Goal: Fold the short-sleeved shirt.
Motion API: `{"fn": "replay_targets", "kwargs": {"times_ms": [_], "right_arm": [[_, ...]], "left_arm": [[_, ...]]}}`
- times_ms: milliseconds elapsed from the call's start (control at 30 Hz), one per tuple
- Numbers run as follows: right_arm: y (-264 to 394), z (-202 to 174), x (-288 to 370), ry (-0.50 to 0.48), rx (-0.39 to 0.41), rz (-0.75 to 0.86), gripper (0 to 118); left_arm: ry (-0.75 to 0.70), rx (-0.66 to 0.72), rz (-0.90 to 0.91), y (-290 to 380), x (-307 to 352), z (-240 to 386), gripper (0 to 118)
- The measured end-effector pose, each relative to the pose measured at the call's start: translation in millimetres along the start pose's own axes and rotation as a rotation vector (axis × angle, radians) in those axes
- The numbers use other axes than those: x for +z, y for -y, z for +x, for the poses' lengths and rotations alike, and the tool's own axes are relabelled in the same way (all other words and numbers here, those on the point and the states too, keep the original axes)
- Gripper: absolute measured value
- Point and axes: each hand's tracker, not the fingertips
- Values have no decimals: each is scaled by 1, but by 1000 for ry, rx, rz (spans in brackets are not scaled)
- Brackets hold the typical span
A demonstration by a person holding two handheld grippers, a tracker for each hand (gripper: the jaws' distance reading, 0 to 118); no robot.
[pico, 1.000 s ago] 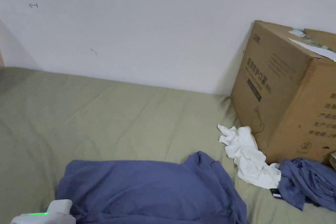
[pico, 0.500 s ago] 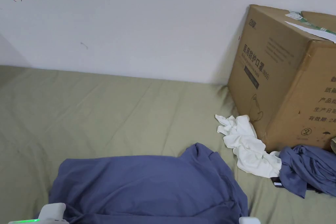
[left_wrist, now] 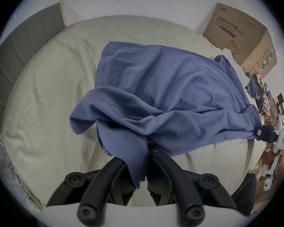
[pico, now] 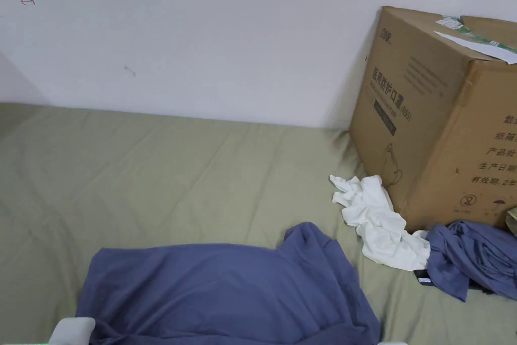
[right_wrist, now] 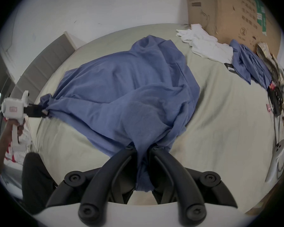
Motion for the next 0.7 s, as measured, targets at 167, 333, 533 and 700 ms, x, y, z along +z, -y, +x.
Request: {"fn": "replay_targets", "kwargs": {"times_ms": [167,333,533,700], "right_arm": [[11,-6,27,-34,3,-8,13],[37,-17,56,-87,104,-80,13],[68,-31,67,-53,227,-137,13],[75,-28,44,-46,195,-187,13]], "left_arm": [[1,-50,-25,15,21,-5,12],[9,-61,-57,48,48,-16,12],[34,-26,-81,87,73,-20,12],[11,-22,-124,99,48,-18,12]]}}
